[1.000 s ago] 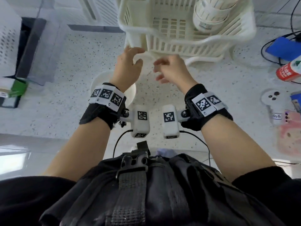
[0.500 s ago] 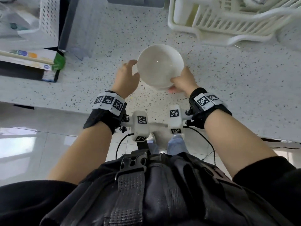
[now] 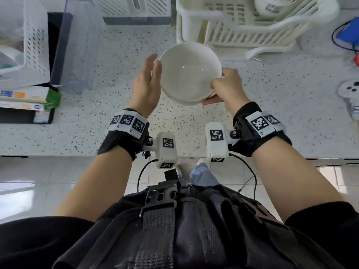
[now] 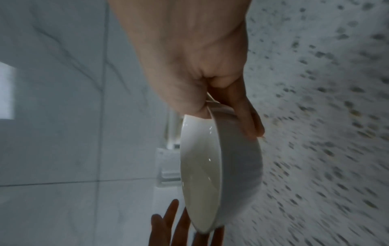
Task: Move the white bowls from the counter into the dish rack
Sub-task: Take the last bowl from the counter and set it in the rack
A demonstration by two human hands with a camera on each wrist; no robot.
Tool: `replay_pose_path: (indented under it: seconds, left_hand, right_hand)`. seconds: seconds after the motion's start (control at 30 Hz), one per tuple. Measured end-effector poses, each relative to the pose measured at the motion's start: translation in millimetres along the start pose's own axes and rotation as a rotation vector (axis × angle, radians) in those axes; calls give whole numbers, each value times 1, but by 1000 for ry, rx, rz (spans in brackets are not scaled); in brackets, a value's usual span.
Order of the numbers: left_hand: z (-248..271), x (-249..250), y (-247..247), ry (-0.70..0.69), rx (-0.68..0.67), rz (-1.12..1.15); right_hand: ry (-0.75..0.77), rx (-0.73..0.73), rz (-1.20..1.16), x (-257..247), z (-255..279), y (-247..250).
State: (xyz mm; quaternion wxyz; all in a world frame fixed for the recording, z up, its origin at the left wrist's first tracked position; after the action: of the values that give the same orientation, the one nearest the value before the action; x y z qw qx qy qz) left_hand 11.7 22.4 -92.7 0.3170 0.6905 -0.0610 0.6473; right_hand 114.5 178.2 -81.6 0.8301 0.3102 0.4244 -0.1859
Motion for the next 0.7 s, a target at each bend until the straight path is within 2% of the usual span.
replay_pose_path:
  seconds: [0.13,0.3,0.5,0.7]
  left_hand:
    - [-27,31,-24,-114,116,142]
    - [-64,67,-68,-165,113,180]
    - [-123,85,-110,-202,87,-35]
    - [-171,87,-120,-160,12,-272]
  right_hand:
    - [81,29,-32,-25,-14,48]
    - [123,87,-125,-51,-47,102]
    - [139,98,-231,-74,-99,143]
    - [72,89,-315,-89,-162,142]
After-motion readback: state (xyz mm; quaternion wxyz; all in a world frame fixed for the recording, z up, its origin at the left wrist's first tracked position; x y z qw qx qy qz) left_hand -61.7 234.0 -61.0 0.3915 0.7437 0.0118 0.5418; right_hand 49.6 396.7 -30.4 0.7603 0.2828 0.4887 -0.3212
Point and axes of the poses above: each hand's wrist, its own z-axis away from the middle knuckle, its own y-axis out of the back of the hand, x = y × z, the point moved 1 cm from there along -z, towards the middle knuckle, and after that the axes turned 3 degrees about z, right-handed, at the moved point
